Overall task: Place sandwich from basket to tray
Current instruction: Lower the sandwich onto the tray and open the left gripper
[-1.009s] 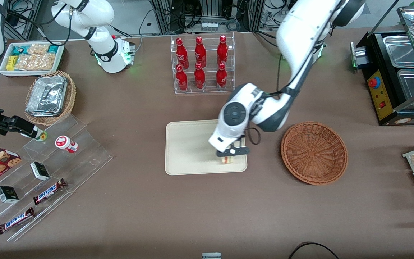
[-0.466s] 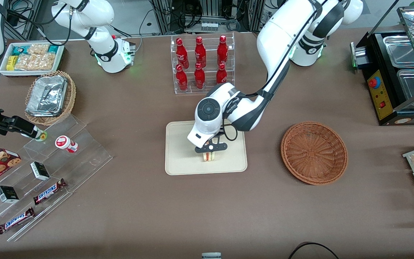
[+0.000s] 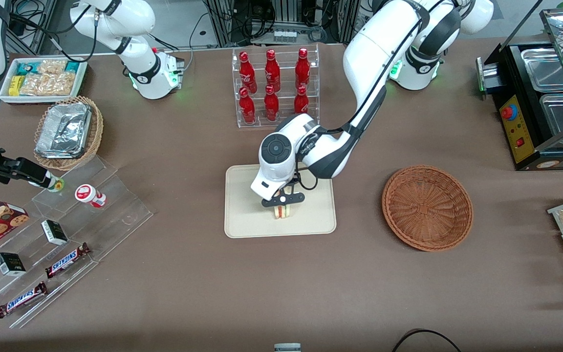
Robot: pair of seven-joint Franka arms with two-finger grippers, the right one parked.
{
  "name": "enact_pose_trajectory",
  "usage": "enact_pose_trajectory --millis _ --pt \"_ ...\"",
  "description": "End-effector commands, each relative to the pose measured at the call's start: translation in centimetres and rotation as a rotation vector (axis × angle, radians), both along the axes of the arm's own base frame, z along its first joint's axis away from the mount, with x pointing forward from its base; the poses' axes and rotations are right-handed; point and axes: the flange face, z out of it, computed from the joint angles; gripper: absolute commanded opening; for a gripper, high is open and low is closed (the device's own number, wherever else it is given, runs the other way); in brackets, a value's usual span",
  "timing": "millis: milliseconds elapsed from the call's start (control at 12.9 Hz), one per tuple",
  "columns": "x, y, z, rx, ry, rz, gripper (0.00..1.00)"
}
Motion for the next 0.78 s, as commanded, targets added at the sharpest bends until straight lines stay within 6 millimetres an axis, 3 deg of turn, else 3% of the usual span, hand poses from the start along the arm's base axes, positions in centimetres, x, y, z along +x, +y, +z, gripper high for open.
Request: enact_pose_trajectory --millis 0,78,155,466,698 --pt "0.0 -0.8 -0.1 0.024 -0.015 0.018 0.27" --pt "0.1 -0.7 0.0 0.025 -0.018 0.018 0.93" --pt "0.1 -0.7 0.0 0.025 -0.018 0.018 1.0" --pt "0.2 -0.7 1.5 0.018 -0.028 0.02 1.0" --pt "0.5 -0.7 6.2 0.008 -0.049 0.016 1.0"
